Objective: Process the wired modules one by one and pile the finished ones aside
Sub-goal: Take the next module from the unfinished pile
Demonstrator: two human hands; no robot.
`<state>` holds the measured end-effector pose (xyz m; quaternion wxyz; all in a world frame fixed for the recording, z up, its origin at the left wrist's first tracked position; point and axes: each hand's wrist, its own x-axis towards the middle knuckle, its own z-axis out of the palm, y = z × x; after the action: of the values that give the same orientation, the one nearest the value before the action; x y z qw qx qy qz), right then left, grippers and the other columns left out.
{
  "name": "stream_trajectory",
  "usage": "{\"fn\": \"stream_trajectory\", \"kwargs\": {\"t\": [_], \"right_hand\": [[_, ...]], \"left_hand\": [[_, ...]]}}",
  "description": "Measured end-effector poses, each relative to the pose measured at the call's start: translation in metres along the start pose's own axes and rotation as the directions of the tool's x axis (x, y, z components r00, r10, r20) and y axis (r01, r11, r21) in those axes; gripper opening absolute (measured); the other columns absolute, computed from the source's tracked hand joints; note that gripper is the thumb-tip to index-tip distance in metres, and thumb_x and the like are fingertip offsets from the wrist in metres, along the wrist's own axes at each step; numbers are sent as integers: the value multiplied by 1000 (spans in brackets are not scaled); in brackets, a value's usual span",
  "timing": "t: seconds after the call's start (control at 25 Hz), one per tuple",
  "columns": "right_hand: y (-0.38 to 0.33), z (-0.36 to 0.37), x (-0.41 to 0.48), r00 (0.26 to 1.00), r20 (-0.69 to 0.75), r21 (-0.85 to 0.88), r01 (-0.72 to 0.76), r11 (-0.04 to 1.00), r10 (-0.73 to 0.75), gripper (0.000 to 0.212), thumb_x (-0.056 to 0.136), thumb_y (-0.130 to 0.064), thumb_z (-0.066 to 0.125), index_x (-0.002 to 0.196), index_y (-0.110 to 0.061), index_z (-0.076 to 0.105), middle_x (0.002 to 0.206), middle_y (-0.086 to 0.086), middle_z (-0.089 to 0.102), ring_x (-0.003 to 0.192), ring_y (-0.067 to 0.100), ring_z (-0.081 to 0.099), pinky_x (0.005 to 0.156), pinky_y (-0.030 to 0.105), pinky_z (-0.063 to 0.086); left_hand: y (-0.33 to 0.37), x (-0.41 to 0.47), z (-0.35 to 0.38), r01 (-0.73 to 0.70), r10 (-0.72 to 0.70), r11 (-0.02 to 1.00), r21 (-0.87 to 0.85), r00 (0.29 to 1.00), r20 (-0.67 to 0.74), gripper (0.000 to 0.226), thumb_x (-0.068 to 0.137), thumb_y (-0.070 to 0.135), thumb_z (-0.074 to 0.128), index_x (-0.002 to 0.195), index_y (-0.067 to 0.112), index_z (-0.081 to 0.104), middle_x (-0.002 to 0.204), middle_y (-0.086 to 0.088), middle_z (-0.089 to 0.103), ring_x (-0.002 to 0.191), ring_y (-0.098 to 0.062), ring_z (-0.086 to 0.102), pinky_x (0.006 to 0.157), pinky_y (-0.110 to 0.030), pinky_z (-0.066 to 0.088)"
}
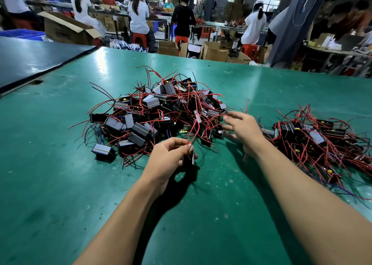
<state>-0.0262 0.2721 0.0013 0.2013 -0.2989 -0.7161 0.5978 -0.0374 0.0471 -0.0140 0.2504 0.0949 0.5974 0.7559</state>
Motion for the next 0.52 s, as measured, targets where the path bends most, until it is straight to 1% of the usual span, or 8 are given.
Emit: {"fn": "stream_trajectory", "kwargs": {"t": [0.04, 0.08, 0.12, 0.2, 0.24, 0.32, 0.44, 0.52], "right_hand": [[6, -1, -5, 995, -88, -60, 40, 997, -45, 35, 92, -10, 68, 127, -8, 63, 102, 4, 69, 92, 21, 65, 81, 36, 53], [13, -2, -13, 971, -190, -180, 114, 977, -148, 29, 89, -11, 70, 118, -11, 67, 104, 3, 68, 93, 19, 65, 88, 34, 52], [19, -2, -23, 920, -277, -305, 189, 934, -277, 24, 85, -11, 70, 108, -16, 67, 105, 2, 66, 89, 17, 64, 89, 30, 48], [28, 4, -46, 827, -305, -456, 309, 835, -473, 20, 82, -13, 71, 94, -26, 62, 96, -6, 60, 77, 12, 60, 78, 19, 43], [29, 8, -52, 840, -260, -482, 314, 818, -476, 19, 82, -16, 73, 88, -29, 61, 90, -8, 62, 75, 12, 61, 74, 18, 44], [28, 18, -53, 944, -118, -553, 194, 810, -307, 9, 83, -28, 74, 89, -27, 68, 91, -3, 72, 84, 20, 66, 77, 26, 50], [20, 30, -45, 995, -22, -677, 59, 733, -100, 40, 83, -47, 72, 118, -27, 70, 109, 1, 73, 105, 26, 65, 87, 31, 50], [13, 40, -39, 998, 22, -657, 64, 751, -66, 49, 79, -56, 73, 119, -26, 70, 114, 2, 72, 111, 27, 64, 94, 37, 51]], "left_hand": [[0, 1, 0, -6, 6, 1000, -14, 1000, -30, 2, 92, 1, 61, 91, 3, 63, 73, -12, 68, 77, -28, 67, 67, -35, 57], [0, 2, 0, -6, 4, 1000, -28, 998, -60, 5, 94, 2, 60, 89, 4, 62, 70, -10, 68, 76, -27, 69, 68, -36, 58], [0, 2, 0, -1, -3, 999, -46, 996, -86, 8, 95, 3, 59, 88, 6, 60, 69, -9, 67, 76, -26, 71, 70, -37, 60], [-1, 4, 0, 15, -24, 997, -69, 992, -126, 10, 96, 3, 58, 87, 6, 59, 74, -12, 66, 73, -25, 73, 75, -43, 60], [-2, 4, -1, 25, -35, 997, -71, 990, -137, 9, 96, 4, 57, 87, 6, 59, 76, -15, 66, 74, -27, 74, 77, -46, 60], [-2, 4, -2, 39, -48, 997, -68, 988, -147, 7, 96, 5, 58, 89, 5, 59, 77, -18, 67, 78, -32, 74, 79, -50, 60], [-2, 1, -3, 40, -45, 998, -45, 992, -119, 4, 95, 4, 60, 91, 4, 58, 80, -19, 65, 77, -30, 74, 72, -44, 61], [-2, -1, -2, 36, -39, 999, -36, 995, -91, 2, 94, 3, 60, 92, 3, 58, 81, -18, 64, 77, -28, 74, 65, -37, 61]]}}
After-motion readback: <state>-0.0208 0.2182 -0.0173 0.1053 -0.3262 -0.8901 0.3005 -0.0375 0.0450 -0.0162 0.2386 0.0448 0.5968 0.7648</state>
